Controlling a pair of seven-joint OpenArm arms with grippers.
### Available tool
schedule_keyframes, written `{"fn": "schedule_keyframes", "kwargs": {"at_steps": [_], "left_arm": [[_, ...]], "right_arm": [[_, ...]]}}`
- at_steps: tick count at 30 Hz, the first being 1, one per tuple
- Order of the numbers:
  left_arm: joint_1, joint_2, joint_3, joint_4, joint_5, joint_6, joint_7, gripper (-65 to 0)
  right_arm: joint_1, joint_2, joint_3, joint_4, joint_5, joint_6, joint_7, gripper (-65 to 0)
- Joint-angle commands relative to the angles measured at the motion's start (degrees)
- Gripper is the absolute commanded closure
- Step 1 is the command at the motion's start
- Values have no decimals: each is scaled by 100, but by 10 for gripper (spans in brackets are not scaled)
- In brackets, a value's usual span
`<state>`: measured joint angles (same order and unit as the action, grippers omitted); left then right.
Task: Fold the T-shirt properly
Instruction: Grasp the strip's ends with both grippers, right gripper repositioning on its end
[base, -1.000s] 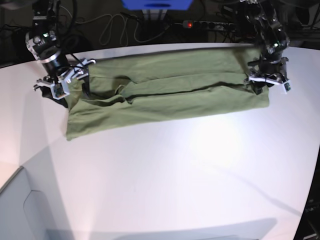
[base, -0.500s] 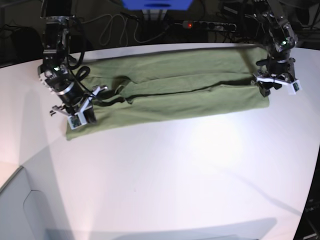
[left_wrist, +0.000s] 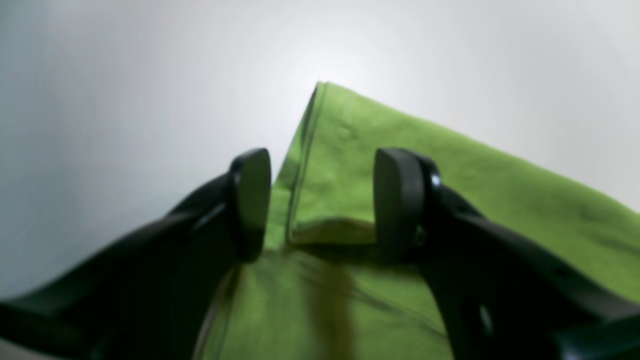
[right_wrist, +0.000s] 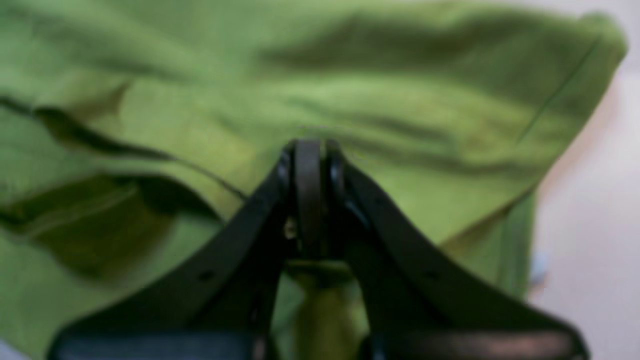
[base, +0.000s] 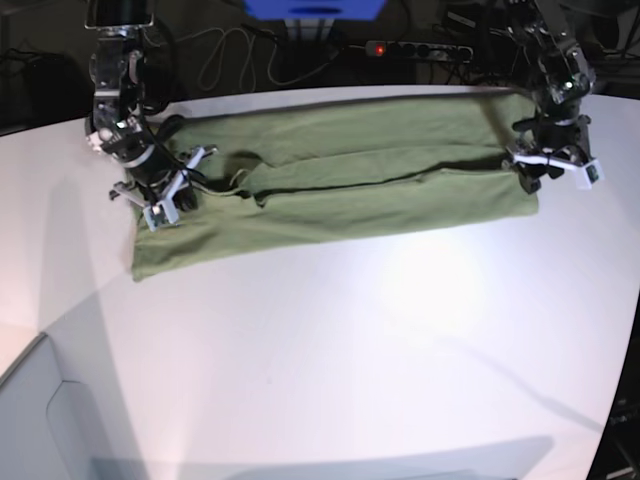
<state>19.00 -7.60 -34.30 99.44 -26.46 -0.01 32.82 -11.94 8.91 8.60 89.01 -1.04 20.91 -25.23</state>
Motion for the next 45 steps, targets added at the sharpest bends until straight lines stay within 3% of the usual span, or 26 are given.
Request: {"fn": "schedule_keyframes", "kwargs": {"at_steps": [1, 45], "left_arm": [[-15, -71, -29, 91, -22, -3, -113, -322], [240, -62, 6, -630, -75, -3, -157, -319]], "right_arm": [[3, 54, 15, 114, 55, -3, 57, -1], [-217, 81, 15, 123, 55, -3, 57, -1]]}}
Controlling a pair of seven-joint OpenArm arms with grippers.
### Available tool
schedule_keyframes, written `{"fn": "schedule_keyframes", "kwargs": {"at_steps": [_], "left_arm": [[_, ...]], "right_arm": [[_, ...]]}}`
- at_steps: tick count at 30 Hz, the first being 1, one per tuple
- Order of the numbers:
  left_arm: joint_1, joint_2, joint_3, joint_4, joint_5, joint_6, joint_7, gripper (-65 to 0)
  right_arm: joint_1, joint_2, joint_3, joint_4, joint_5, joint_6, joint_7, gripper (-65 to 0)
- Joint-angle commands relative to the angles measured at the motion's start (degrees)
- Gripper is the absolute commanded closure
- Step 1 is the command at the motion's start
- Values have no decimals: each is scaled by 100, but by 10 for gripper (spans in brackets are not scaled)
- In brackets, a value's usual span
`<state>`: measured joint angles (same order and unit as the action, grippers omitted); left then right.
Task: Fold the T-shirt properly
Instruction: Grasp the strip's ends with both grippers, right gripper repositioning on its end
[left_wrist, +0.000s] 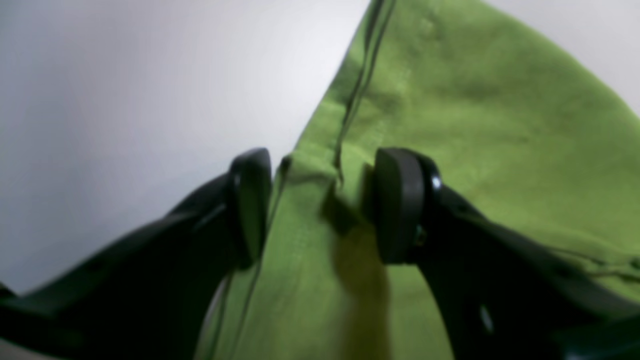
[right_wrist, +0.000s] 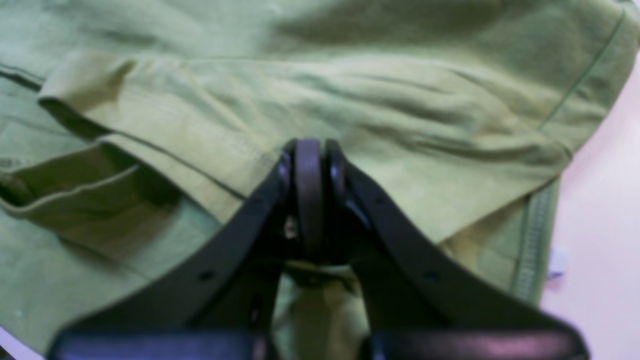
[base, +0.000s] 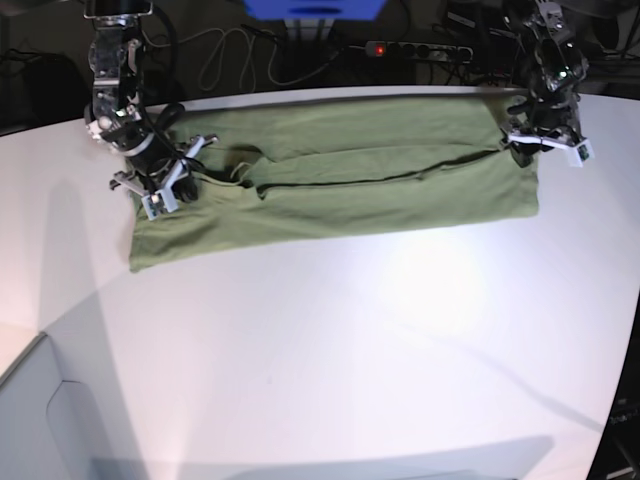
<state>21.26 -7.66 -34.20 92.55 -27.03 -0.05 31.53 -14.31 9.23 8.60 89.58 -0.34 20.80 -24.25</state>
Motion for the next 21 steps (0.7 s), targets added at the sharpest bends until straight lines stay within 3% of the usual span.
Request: {"fn": "schedule_keyframes", "kwargs": {"at_steps": [1, 8, 18, 21], "left_arm": [[15, -56, -5, 41, -18, 1, -28, -319], [15, -21, 4, 15, -18, 1, -36, -294], [-3, -3, 4, 15, -18, 1, -36, -20], [-11, -3, 4, 15, -18, 1, -36, 0]], "right_arm": [[20, 48, 15, 66, -14, 8, -41, -1], [28, 48, 15, 66, -14, 8, -41, -1], [37, 48, 23, 66, -14, 8, -41, -1], [37, 48, 23, 66, -14, 8, -41, -1]]}}
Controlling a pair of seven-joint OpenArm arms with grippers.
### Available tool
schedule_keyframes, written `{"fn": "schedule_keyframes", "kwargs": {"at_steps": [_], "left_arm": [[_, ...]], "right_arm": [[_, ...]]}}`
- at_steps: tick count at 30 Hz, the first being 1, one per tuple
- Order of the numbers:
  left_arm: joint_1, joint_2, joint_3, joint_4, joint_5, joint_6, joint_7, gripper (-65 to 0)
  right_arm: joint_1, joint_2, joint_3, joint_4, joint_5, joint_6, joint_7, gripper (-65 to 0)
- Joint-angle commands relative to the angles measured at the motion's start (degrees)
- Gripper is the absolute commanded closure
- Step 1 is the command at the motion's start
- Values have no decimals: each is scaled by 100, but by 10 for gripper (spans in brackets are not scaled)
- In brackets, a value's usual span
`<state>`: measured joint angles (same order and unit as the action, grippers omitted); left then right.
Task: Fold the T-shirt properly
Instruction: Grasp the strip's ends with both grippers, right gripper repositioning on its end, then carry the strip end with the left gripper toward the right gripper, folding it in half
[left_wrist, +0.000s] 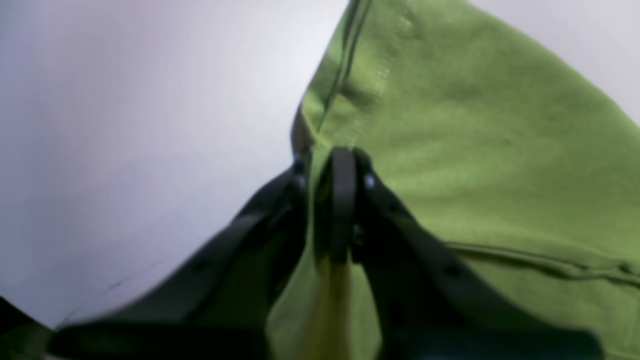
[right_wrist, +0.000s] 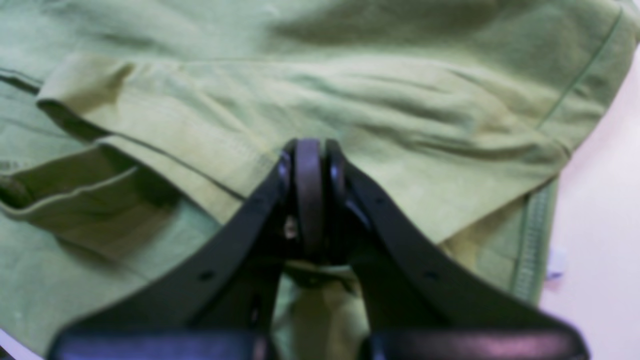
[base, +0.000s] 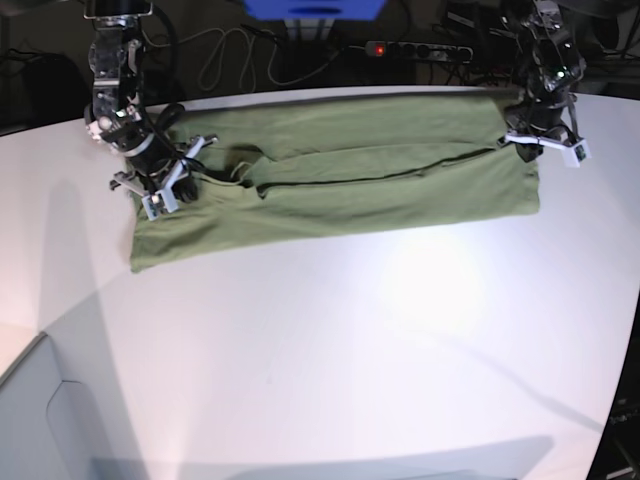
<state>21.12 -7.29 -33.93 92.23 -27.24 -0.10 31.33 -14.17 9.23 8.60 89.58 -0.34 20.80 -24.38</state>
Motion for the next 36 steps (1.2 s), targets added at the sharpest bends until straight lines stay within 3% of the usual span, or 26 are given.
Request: {"fn": "schedule_keyframes", "kwargs": {"at_steps": [1, 11, 20, 29, 36], "left_arm": [[2, -40, -22, 57, 4, 5, -17, 0], [19, 118, 233, 1147, 48, 5, -17, 0], [46, 250, 1877, 1577, 92, 58, -17, 0], [-148, 865, 3406, 1507, 1349, 58, -34, 0], [-350, 1006, 4075, 1270, 1577, 58, -34, 0]], "right_arm": [[24, 48, 23, 66, -14, 8, -28, -1], [24, 48, 23, 75, -14, 8, -28, -1], [24, 48, 23, 75, -14, 8, -37, -1], [24, 48, 32, 75, -14, 8, -37, -1], [24, 48, 32, 75, -14, 8, -37, -1]]}}
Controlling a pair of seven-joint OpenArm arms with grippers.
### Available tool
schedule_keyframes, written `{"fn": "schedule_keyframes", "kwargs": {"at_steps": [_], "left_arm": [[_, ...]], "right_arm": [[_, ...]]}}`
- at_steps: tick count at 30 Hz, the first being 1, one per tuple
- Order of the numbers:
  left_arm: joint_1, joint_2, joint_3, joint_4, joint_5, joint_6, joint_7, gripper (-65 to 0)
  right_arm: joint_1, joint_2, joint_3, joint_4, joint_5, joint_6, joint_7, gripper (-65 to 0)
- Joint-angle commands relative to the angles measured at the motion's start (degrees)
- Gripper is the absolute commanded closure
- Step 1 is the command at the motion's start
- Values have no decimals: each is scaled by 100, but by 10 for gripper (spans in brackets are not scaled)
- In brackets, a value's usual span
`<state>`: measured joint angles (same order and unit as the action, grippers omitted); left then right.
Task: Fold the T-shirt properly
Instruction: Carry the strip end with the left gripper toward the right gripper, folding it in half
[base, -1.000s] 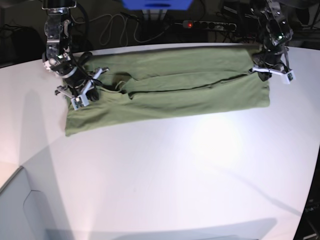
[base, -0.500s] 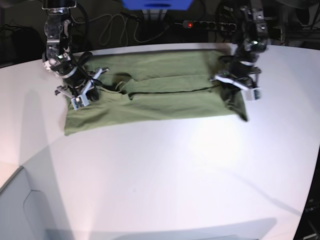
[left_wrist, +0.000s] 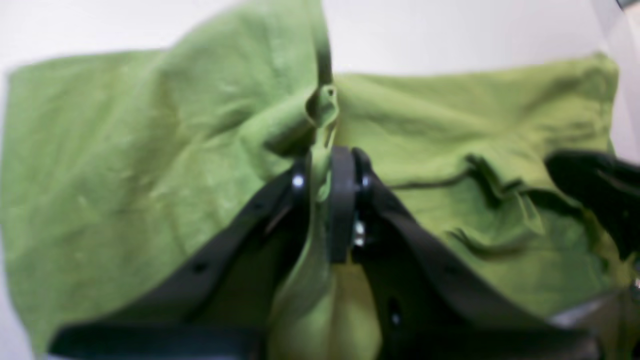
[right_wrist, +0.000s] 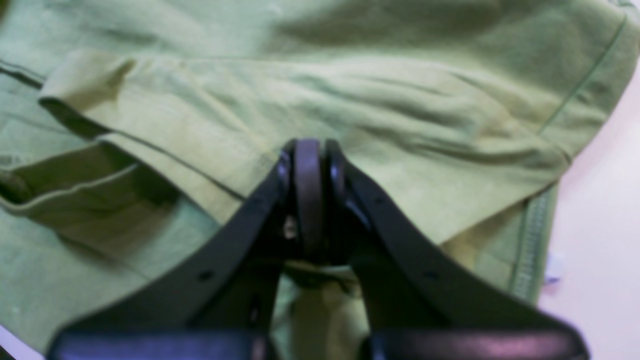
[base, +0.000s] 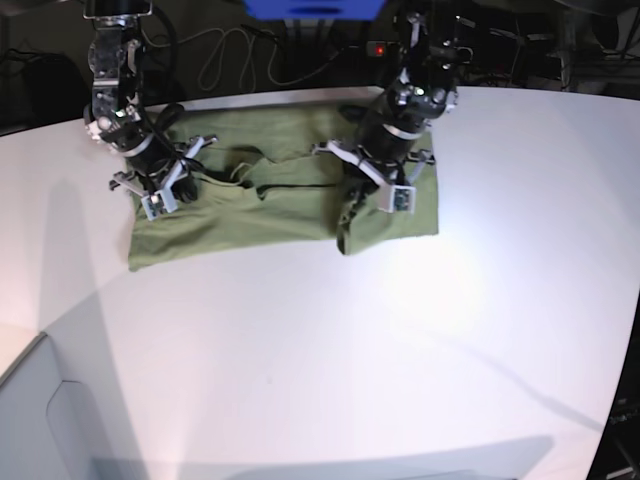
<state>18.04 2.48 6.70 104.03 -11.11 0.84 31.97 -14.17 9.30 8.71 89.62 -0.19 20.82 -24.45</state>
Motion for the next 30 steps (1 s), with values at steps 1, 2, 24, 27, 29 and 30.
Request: {"fn": "schedule_keyframes", "kwargs": {"at_steps": [1, 2, 24, 27, 29, 30], "left_arm": [[-103, 20, 108, 54, -45, -36, -98, 0], [-138, 20, 178, 2, -45, -36, -98, 0], [-367, 20, 961, -649, -71, -27, -484, 0], [-376, 20, 961, -649, -71, -27, -484, 0], [-411, 20, 961, -649, -62, -27, -449, 0], [-437, 20, 961, -649, -62, -27, -449, 0]], "right_arm": [[24, 41, 21, 71, -30, 6, -30, -1], [33, 41, 21, 71, -30, 6, -30, -1], [33, 41, 21, 71, -30, 6, -74, -1], [33, 41, 13, 71, -30, 6, -74, -1], [33, 41, 13, 71, -30, 6, -74, -1], [33, 41, 13, 71, -30, 6, -83, -1]]}}
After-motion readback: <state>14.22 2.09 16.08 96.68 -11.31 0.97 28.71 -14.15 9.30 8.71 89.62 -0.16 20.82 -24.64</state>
